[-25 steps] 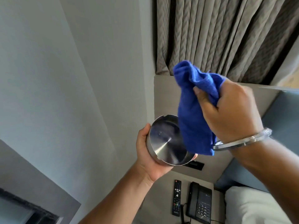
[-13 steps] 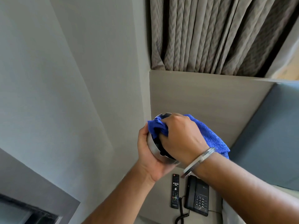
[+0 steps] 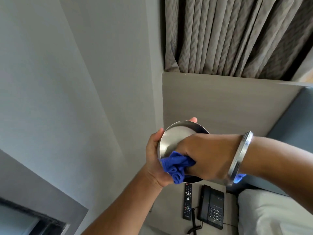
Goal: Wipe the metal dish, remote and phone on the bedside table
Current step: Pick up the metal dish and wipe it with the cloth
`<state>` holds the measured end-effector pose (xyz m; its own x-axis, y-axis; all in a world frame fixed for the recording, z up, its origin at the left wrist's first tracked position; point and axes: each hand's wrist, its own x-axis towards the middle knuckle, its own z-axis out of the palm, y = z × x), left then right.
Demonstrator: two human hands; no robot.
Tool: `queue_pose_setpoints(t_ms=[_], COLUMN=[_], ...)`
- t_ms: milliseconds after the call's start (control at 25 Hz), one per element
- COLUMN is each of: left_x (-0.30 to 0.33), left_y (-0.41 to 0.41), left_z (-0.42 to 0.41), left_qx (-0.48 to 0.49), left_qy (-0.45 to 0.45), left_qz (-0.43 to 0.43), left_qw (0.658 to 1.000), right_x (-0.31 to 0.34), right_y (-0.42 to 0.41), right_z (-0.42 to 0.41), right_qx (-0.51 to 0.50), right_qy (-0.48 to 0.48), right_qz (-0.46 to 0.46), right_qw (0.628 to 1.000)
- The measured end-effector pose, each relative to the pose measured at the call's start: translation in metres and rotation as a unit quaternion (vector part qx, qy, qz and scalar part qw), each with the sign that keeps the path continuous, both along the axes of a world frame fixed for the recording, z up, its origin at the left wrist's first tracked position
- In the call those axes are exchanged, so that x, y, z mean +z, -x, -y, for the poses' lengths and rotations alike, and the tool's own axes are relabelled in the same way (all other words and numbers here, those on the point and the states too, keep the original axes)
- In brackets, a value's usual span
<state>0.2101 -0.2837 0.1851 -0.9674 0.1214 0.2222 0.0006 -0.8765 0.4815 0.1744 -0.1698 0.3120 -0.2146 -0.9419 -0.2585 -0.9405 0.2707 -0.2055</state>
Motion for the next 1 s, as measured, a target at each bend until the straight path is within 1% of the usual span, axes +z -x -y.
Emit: queue_pose_setpoints(t_ms=[40, 80, 120, 160, 200, 240, 320, 400, 440, 480, 520, 560, 600, 640, 680, 720, 800, 880, 1000], left_x=[-0.002, -0.002, -0.004, -0.007, -0.01, -0.015, -0.023, -0.025, -0.024, -0.021, -0.017, -0.015, -0.013, -0.012, -0.011, -0.01, -0.011, -0.008, -0.01], left_y=[0.004, 0.008, 0.011, 0.013, 0.014, 0.013, 0.007, 0.003, 0.002, 0.003, 0.005, 0.007, 0.007, 0.007, 0.005, 0.002, -0.003, -0.003, -0.001], left_z=[-0.002, -0.003, -0.003, -0.005, -0.004, -0.002, 0.001, 0.005, 0.006, 0.006, 0.006, 0.006, 0.007, 0.008, 0.009, 0.01, 0.013, 0.012, 0.008], left_qx=[0.003, 0.014, 0.018, 0.018, 0.008, 0.009, 0.002, -0.032, -0.045, -0.039, -0.034, -0.02, -0.002, 0.024, 0.044, 0.06, 0.071, 0.084, 0.137], left_qy=[-0.011, -0.011, -0.009, -0.002, 0.006, 0.01, 0.01, -0.006, -0.026, -0.03, -0.032, -0.028, -0.023, -0.01, 0.007, 0.016, 0.02, 0.024, 0.06], left_qz=[-0.008, 0.01, 0.024, 0.033, 0.04, 0.074, 0.126, 0.1, 0.103, 0.115, 0.112, 0.098, 0.083, 0.085, 0.101, 0.117, 0.114, 0.111, 0.116], left_qw=[1.0, 1.0, 1.0, 0.999, 0.999, 0.997, 0.992, 0.994, 0.993, 0.992, 0.993, 0.995, 0.996, 0.996, 0.994, 0.991, 0.991, 0.99, 0.982], right_x=[0.003, 0.009, 0.016, 0.022, 0.026, 0.028, 0.029, 0.028, 0.028, 0.026, 0.019, 0.01, -0.004, -0.019, -0.032, -0.041, -0.047, -0.044, -0.046], right_y=[-0.001, -0.002, 0.0, 0.004, 0.009, 0.016, 0.032, 0.036, 0.032, 0.026, 0.019, 0.013, 0.007, 0.002, -0.001, -0.002, 0.004, 0.012, 0.013], right_z=[-0.002, -0.006, -0.011, -0.015, -0.02, -0.024, -0.035, -0.042, -0.043, -0.041, -0.036, -0.029, -0.021, -0.012, -0.006, -0.002, -0.004, -0.014, -0.026], right_qx=[-0.002, -0.021, -0.058, -0.116, -0.178, -0.232, -0.305, -0.334, -0.327, -0.305, -0.276, -0.243, -0.205, -0.173, -0.144, -0.127, -0.116, -0.102, -0.077], right_qy=[0.009, 0.029, 0.058, 0.094, 0.137, 0.196, 0.354, 0.47, 0.508, 0.522, 0.506, 0.456, 0.384, 0.314, 0.266, 0.242, 0.241, 0.237, 0.182], right_qz=[-0.037, -0.05, -0.055, -0.059, -0.065, -0.061, -0.059, -0.101, -0.117, -0.122, -0.129, -0.127, -0.118, -0.097, -0.068, -0.036, 0.011, 0.023, 0.046], right_qw=[0.999, 0.998, 0.995, 0.987, 0.972, 0.951, 0.882, 0.811, 0.788, 0.787, 0.807, 0.847, 0.893, 0.928, 0.951, 0.961, 0.963, 0.966, 0.979])
